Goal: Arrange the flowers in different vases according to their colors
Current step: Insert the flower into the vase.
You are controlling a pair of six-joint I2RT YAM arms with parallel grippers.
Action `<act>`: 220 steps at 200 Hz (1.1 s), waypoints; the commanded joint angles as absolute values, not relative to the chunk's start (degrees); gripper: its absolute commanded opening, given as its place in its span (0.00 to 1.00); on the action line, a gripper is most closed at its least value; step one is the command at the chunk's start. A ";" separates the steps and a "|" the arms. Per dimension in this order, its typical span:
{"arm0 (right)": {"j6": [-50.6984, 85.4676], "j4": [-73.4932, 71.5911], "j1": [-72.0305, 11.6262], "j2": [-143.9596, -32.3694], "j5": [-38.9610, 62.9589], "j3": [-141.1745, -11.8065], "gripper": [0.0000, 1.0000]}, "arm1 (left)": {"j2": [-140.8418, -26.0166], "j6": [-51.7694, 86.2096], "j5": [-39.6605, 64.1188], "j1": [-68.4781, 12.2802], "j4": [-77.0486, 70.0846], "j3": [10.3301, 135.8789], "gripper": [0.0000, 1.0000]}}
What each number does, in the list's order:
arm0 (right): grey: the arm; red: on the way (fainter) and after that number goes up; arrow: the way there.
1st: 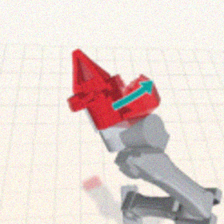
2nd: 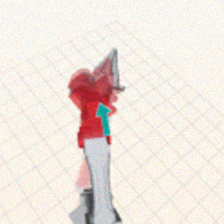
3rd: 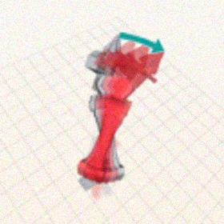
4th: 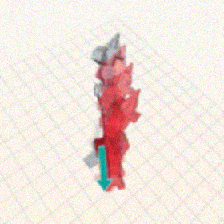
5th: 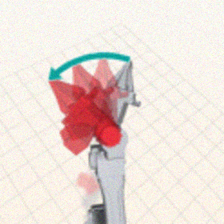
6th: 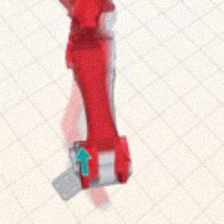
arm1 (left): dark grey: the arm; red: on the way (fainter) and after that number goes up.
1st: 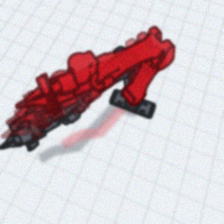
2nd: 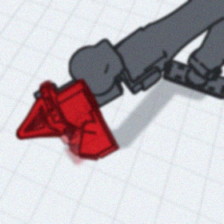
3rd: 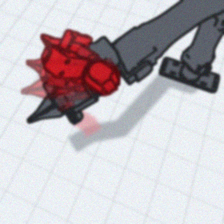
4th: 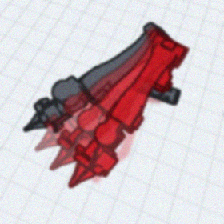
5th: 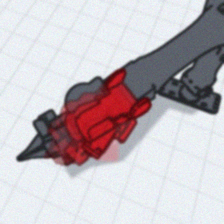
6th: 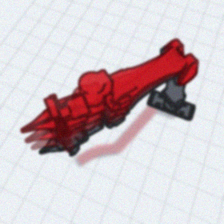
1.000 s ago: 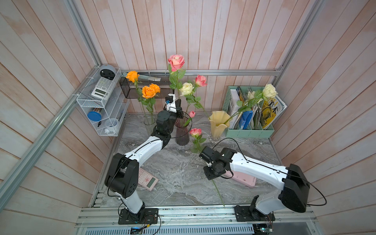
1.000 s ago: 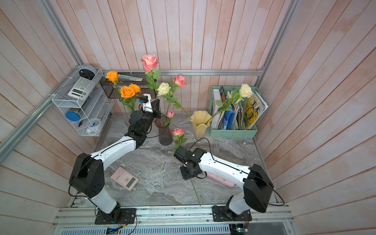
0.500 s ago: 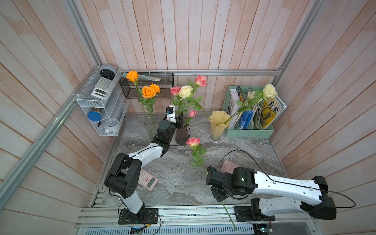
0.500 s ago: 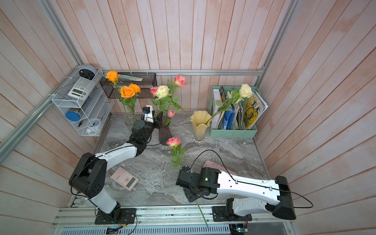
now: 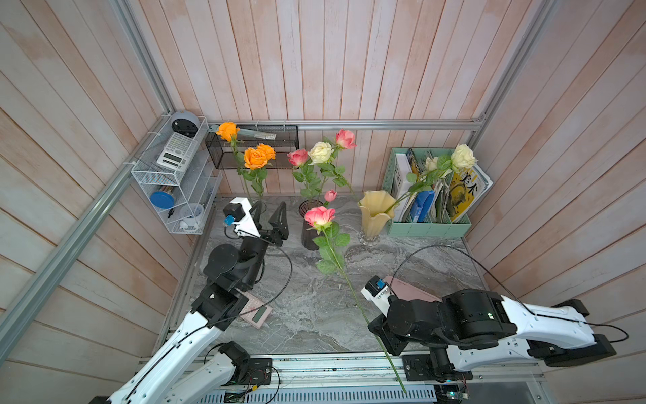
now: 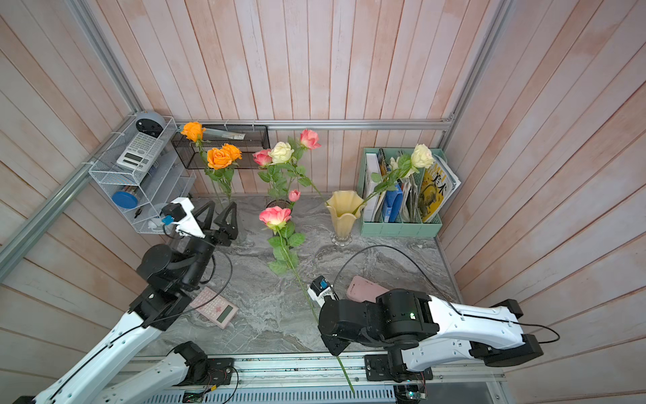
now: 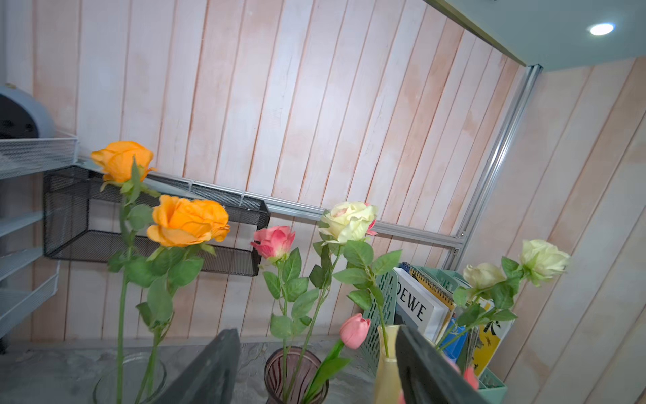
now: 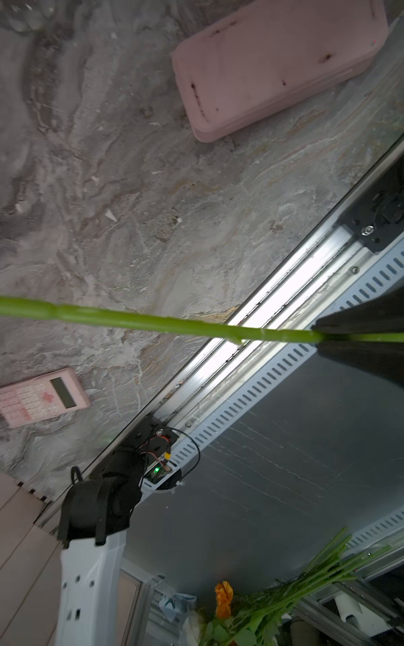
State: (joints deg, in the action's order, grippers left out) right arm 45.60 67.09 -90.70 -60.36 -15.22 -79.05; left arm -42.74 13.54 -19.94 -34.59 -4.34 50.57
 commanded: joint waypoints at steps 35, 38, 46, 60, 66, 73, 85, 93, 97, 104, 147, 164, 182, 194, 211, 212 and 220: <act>20.38 54.08 -73.79 -64.81 -14.48 -93.57 0.00 | -31.18 33.51 -25.45 -35.63 37.84 47.40 0.89; 19.37 53.21 -72.80 -65.45 -13.82 -94.34 0.00 | -30.88 33.88 -25.03 -35.72 38.12 46.87 0.90; 17.26 51.59 -70.35 -68.12 -12.51 -97.05 0.00 | -30.38 34.55 -24.09 -36.07 38.54 45.51 0.91; 12.25 50.05 -67.25 -73.62 -12.28 -102.73 0.00 | -30.27 35.62 -23.21 -36.71 39.28 44.13 0.94; 10.17 48.99 -66.33 -75.99 -12.30 -105.59 0.00 | -30.18 35.83 -23.03 -36.97 39.28 43.36 0.95; 8.13 47.19 -65.26 -78.31 -12.24 -108.25 0.00 | -30.14 36.03 -22.94 -37.14 39.32 42.56 0.96; 5.17 43.72 -63.14 -82.34 -11.39 -112.61 0.00 | -30.37 36.30 -22.36 -37.27 39.33 41.56 0.97; 3.55 41.85 -61.71 -85.12 -10.65 -115.83 0.00 | -30.71 36.46 -21.82 -37.27 39.37 40.82 0.98; 2.61 41.17 -61.18 -86.54 -11.04 -117.62 0.00 | -30.99 36.60 -21.52 -37.34 39.39 40.44 0.98; 0.88 40.06 -60.32 -89.13 -11.32 -120.78 0.00 | -31.50 36.80 -21.00 -37.35 39.17 39.58 0.99; -0.94 30.75 -52.38 -100.17 -6.46 -129.77 0.00 | -33.48 38.96 -17.41 -37.66 33.36 32.50 1.00; 0.25 25.25 -49.00 -102.95 -4.73 -129.64 0.00 | -33.98 39.27 -16.25 -37.70 31.22 30.90 1.00; 0.74 19.40 -46.52 -106.35 -3.06 -129.46 0.00 | -34.70 39.29 -16.06 -37.79 30.51 30.11 1.00; -0.42 16.10 -45.91 -108.90 -3.05 -130.08 0.00 | -35.04 39.20 -15.76 -37.85 30.07 29.82 1.00; -0.70 13.78 -44.94 -113.13 -1.86 -132.96 0.00 | -35.10 38.95 -15.40 -37.97 29.18 29.28 1.00; -0.70 13.70 -44.88 -113.43 -1.90 -133.36 0.00 | -35.08 38.94 -15.39 -37.97 29.14 29.19 1.00; -1.36 13.62 -44.84 -115.60 -2.42 -135.39 0.00 | -35.28 38.66 -15.38 -38.00 28.71 29.02 1.00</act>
